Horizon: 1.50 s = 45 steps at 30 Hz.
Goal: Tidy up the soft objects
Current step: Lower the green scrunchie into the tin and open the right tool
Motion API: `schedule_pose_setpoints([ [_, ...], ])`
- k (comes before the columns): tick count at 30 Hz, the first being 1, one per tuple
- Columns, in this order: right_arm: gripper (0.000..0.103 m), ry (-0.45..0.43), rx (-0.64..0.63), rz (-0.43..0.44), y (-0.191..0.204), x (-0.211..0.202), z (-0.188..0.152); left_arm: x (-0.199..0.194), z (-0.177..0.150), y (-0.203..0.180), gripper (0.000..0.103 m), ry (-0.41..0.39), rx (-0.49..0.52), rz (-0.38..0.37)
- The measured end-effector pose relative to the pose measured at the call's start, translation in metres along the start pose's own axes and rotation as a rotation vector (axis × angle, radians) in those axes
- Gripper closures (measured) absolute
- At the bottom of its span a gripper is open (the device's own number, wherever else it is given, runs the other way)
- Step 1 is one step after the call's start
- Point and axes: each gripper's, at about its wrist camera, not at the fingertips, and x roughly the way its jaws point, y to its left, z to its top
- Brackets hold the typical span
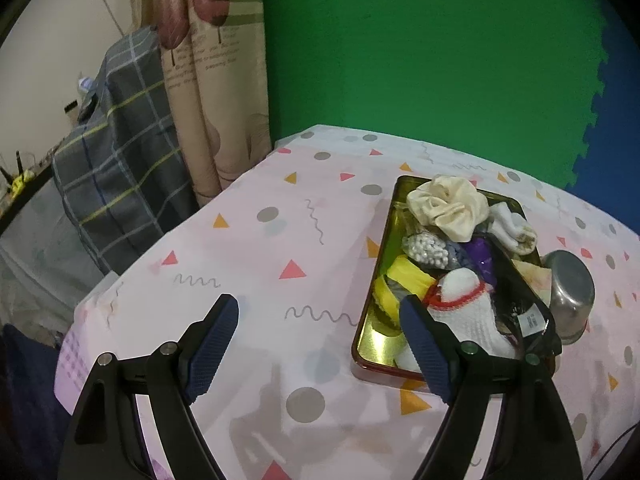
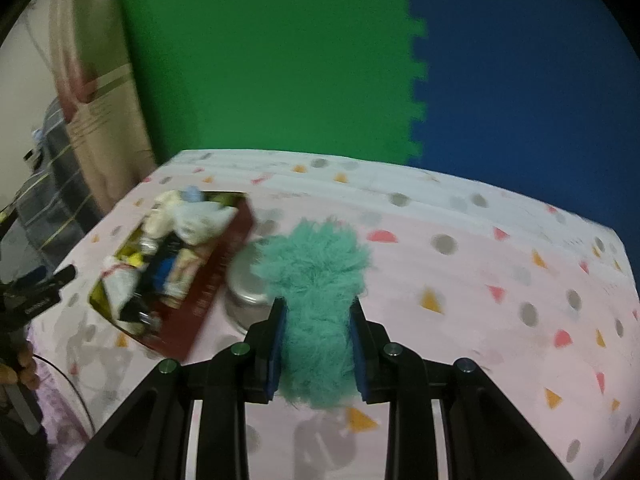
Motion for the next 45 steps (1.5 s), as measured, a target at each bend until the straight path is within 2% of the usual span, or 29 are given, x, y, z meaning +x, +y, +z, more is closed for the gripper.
schedule_pose_setpoints([
  [8,0.075,0.009,-0.103,0.117,0.081,0.025,0.024,0.004,0.001,0.011,0.023,0.016,-0.036,-0.002],
  [16,0.075,0.035,-0.169,0.173,0.136,0.050,0.034,0.009,0.002,0.018,0.023,0.030,-0.055,0.006],
  [33,0.072,0.118,-0.221,0.139,0.183,0.114,0.046,0.014,0.002,0.026,0.023,0.045,-0.082,0.008],
  [40,0.059,0.119,-0.215,0.109,0.186,0.124,0.045,0.014,0.002,0.026,0.023,0.044,-0.082,0.010],
  [42,0.049,0.120,-0.218,0.091,0.186,0.125,0.045,0.014,0.002,0.026,0.023,0.046,-0.082,0.008],
  [45,0.043,0.125,-0.213,0.084,0.186,0.127,0.045,0.013,0.002,0.026,0.023,0.043,-0.081,0.012],
])
